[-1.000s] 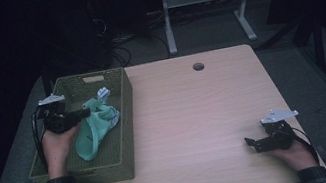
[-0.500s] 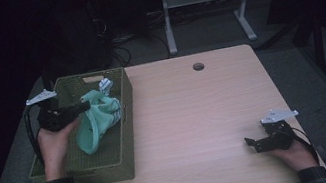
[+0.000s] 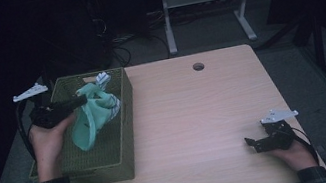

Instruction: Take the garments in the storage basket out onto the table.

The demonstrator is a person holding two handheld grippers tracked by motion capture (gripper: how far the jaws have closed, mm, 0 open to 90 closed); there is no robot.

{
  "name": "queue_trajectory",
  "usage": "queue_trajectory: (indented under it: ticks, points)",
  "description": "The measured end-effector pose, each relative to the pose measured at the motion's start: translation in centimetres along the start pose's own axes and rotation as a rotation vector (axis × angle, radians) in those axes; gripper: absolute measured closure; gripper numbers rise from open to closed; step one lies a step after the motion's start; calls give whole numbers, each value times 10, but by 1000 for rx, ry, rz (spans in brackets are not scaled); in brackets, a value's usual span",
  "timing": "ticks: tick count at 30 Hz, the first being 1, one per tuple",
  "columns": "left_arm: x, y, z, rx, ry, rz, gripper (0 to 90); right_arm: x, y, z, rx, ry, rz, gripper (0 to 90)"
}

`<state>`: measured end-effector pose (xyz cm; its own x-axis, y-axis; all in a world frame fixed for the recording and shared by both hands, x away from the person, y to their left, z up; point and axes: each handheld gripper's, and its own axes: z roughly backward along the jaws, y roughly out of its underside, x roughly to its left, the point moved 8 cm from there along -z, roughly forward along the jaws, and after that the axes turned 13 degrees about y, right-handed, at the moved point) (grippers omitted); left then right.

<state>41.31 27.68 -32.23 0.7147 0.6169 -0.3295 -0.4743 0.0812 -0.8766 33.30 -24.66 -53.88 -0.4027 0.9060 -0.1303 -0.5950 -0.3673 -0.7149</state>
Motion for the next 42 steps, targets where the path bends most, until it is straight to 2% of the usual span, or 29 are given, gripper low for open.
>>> queue_trajectory:
  ticks: [6,11,16,26,27,30,42]
  points:
    - [-11,-15,2,-12,25,-25,837,0,0,0,0,0,0,79]
    - [-24,-27,2,-34,75,-36,838,0,0,0,1,0,-3,78]
    - [-36,-34,-3,-34,106,-57,838,0,0,0,0,1,-1,78]
    - [-60,-44,-21,-33,159,-95,838,0,0,0,0,1,-1,78]
    - [-66,-47,-26,-35,178,-104,838,0,0,0,1,1,-1,78]
    - [-74,-49,-33,-32,190,-121,838,0,0,0,0,1,-1,79]
    - [-97,-49,-61,-18,267,-142,838,0,0,0,1,2,-2,79]
